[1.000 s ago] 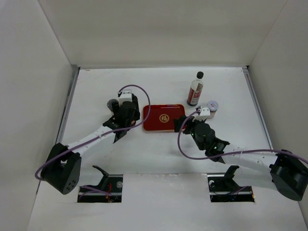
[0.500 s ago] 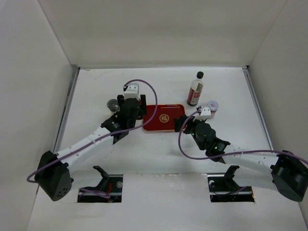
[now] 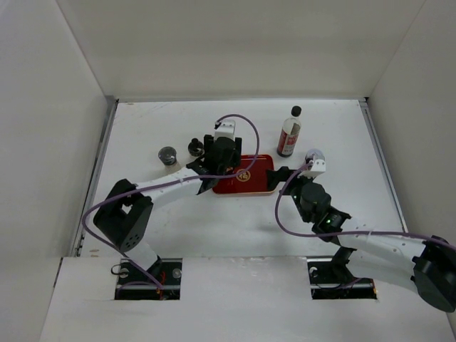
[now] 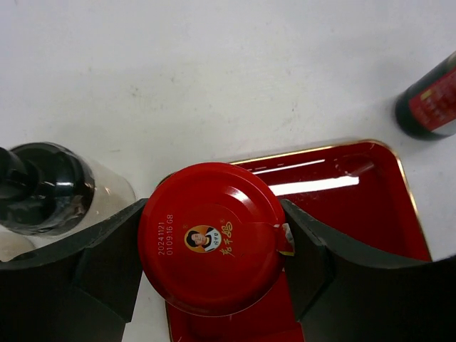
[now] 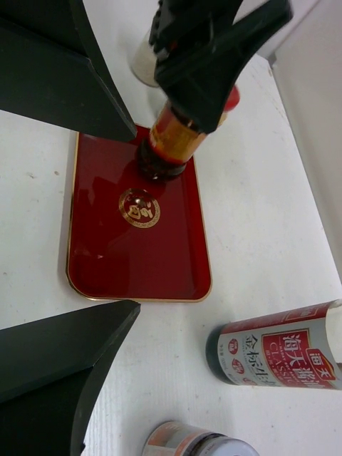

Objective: Organize the condiment bottles

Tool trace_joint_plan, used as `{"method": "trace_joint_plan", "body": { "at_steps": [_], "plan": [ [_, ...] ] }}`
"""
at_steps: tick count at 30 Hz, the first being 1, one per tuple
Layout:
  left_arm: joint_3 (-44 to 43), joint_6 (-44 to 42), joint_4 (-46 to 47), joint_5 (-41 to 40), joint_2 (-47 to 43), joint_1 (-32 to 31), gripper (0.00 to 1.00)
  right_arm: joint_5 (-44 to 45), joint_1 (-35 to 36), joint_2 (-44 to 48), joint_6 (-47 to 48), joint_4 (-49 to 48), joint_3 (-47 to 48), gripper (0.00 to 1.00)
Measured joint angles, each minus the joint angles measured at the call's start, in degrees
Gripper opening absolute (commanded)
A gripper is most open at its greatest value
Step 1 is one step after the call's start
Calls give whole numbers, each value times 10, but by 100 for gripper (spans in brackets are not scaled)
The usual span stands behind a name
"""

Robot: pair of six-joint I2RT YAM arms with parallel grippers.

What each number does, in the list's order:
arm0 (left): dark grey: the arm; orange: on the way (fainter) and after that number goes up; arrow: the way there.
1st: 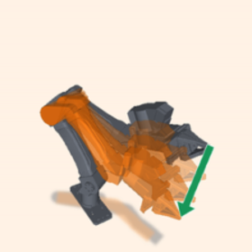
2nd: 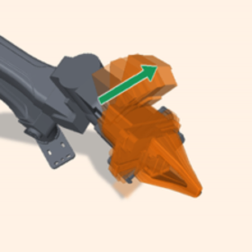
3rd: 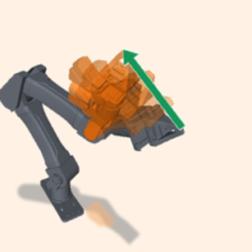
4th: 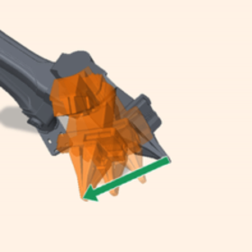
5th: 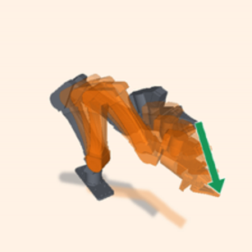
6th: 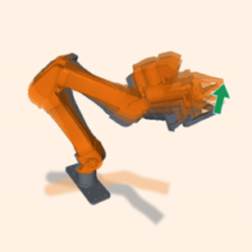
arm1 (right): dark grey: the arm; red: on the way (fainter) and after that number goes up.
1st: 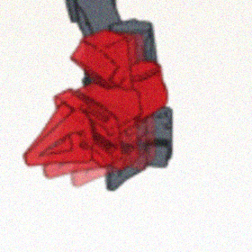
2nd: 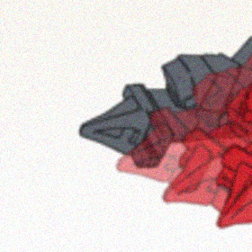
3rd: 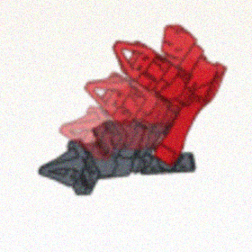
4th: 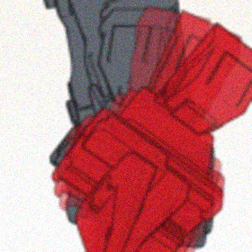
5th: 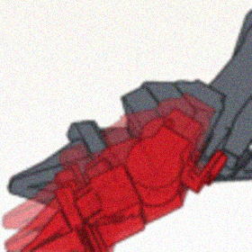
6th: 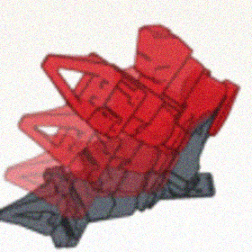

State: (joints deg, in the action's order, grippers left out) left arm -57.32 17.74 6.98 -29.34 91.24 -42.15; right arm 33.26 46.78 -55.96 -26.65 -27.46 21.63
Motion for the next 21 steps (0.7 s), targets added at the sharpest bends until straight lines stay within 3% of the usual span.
{"method": "trace_joint_plan", "body": {
  "at_steps": [4, 6, 11, 14, 17, 21],
  "plan": [
    [-1, -2, 8, 2, 24, 1, 28, 0, -2, 0, -3, 0, 0, 100],
    [-1, -3, 18, 2, 27, 3, 34, 0, -2, 0, -3, 0, 0, 100],
    [0, -7, 44, -2, 34, 5, 75, -1, -2, -10, -4, 0, 0, 100],
    [3, -9, 73, -7, 33, 3, 91, -1, -2, -13, -4, 0, 0, 100],
    [12, -10, 95, -13, 15, 0, 94, -1, -3, -14, -6, 0, 0, 100],
    [53, -11, 103, -29, -62, -5, 91, -1, -4, -13, -7, 0, 0, 100]
  ]
}}
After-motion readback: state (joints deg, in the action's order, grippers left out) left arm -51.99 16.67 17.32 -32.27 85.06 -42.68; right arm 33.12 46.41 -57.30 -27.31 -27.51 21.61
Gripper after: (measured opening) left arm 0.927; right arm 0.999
